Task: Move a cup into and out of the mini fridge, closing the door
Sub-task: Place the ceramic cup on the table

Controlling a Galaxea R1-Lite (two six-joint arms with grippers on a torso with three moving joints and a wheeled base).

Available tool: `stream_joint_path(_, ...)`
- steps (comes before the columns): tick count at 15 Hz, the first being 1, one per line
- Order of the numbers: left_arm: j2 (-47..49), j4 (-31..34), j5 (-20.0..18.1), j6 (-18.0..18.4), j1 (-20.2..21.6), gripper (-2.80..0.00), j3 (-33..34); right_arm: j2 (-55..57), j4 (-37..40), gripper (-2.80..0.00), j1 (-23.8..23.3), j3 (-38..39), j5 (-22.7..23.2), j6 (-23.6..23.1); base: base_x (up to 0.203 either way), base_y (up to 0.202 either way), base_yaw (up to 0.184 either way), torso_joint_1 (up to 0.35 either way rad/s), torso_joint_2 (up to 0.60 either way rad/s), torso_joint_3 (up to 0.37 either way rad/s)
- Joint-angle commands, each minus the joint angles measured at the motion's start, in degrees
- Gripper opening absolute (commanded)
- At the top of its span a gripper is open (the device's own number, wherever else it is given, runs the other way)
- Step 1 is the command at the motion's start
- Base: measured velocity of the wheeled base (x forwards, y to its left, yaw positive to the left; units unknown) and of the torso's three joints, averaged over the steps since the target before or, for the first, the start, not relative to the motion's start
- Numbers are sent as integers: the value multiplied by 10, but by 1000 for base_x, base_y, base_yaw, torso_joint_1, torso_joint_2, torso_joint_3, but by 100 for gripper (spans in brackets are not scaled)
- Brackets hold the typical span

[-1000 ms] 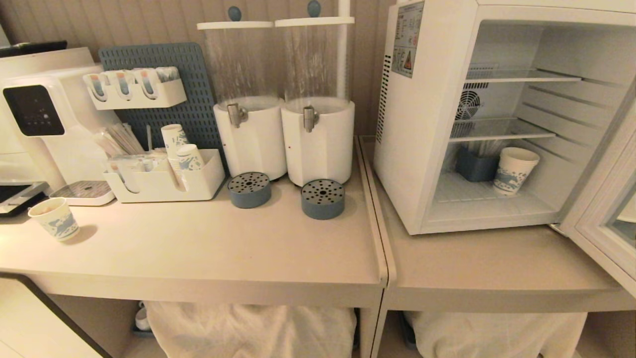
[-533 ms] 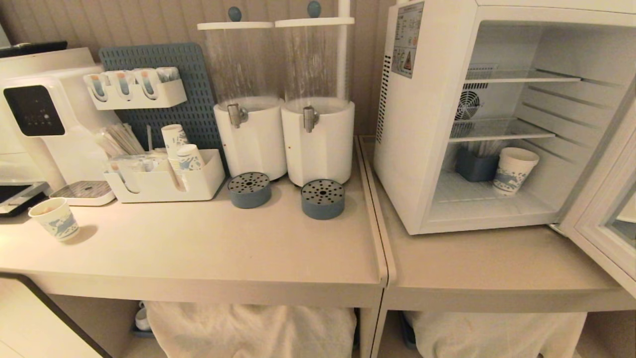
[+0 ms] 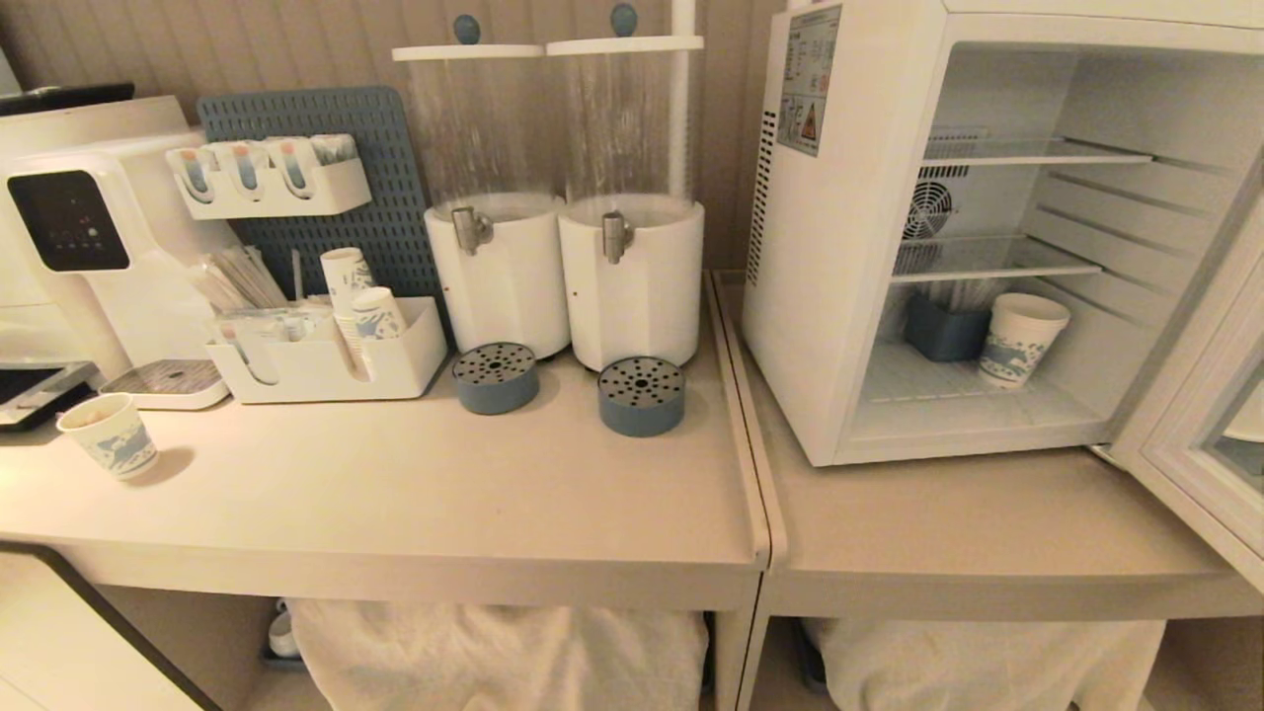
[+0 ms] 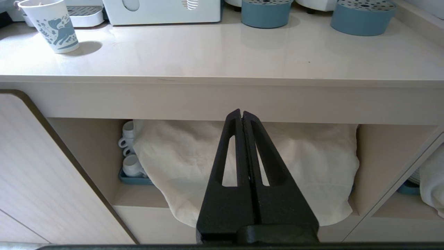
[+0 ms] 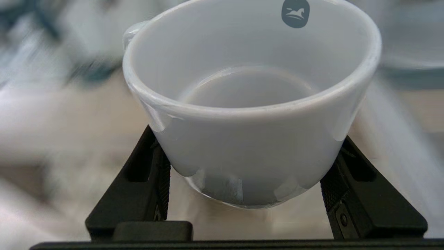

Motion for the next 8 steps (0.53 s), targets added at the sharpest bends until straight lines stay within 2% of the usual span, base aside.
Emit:
stream_joint_path(1,1,0,0,0,0,-280,0,-43,-68,-280,-2,52,-52,4,0,0,0,0,0,0)
stream_joint_path(4,1,0,0,0,0,-280,0,-77,-207,-280,-4,152,-105,0,0,0,0,0,0,0)
stream_joint_path(8,1,0,0,0,0,-280,0,-131,-298,-280,-6,284,-116,-28,0,0,0,0,0,0)
